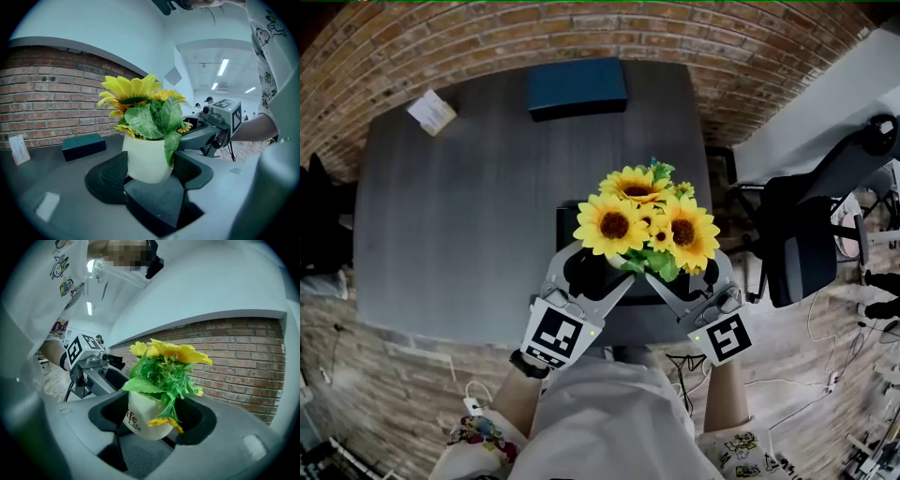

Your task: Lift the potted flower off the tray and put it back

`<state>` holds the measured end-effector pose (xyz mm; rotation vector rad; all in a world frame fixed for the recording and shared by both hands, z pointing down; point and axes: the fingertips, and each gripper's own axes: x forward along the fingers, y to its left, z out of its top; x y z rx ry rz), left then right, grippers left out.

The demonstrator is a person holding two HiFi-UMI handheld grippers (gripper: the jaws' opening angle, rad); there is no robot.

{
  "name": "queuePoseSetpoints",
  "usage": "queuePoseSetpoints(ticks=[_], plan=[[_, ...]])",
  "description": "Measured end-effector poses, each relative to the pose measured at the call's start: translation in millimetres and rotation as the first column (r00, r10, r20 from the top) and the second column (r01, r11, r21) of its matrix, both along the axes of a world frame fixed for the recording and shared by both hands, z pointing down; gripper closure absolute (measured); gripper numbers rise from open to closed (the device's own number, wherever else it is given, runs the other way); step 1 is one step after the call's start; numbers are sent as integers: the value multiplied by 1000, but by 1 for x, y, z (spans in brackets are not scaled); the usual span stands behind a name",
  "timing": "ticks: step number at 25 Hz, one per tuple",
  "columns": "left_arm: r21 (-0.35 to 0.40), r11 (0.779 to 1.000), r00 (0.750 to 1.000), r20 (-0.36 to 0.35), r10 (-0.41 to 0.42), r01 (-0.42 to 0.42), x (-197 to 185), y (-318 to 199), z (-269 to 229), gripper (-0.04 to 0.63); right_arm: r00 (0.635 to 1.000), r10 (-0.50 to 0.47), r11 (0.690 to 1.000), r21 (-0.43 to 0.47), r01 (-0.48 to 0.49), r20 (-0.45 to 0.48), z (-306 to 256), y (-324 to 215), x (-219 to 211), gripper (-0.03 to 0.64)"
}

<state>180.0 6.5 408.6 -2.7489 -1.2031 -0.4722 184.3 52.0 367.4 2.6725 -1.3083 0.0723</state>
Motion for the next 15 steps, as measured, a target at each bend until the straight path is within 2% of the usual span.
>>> queuePoseSetpoints(ticks=[15], plan=[[24, 999, 990, 137, 26, -30, -3, 8, 69, 290, 994, 2, 1000, -14, -1, 111, 69, 8, 1, 321]])
